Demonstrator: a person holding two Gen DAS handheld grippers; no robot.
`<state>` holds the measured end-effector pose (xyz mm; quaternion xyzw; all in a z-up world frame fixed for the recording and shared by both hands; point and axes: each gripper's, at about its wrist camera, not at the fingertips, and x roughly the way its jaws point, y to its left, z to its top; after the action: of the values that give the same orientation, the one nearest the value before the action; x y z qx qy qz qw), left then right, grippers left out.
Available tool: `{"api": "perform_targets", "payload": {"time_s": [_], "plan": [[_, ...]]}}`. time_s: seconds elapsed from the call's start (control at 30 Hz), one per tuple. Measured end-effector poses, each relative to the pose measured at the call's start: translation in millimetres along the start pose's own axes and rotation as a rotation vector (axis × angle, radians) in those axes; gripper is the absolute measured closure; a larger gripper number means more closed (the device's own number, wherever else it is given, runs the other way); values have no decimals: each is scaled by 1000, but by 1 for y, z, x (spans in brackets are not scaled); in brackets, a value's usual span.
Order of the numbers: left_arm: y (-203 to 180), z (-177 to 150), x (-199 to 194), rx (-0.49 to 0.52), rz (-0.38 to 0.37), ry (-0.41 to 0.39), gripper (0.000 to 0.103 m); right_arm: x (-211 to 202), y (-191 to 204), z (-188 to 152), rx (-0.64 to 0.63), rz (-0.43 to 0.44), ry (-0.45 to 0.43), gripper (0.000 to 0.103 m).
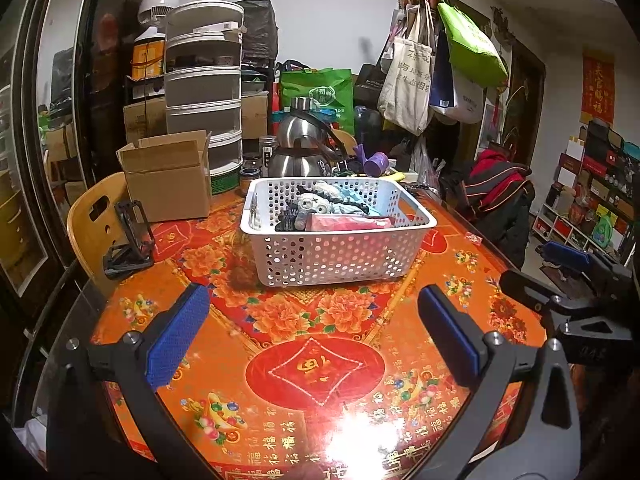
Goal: Organize soft objects
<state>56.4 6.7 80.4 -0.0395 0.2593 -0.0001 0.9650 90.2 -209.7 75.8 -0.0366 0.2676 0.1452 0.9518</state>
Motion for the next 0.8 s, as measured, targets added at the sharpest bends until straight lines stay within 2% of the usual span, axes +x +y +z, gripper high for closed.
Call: {"api": "perform_targets", "payload": {"time_s": [0.8], "plan": [[3, -5, 3, 4, -5, 4, 0, -1, 0, -1, -2, -3, 0, 0]]}}
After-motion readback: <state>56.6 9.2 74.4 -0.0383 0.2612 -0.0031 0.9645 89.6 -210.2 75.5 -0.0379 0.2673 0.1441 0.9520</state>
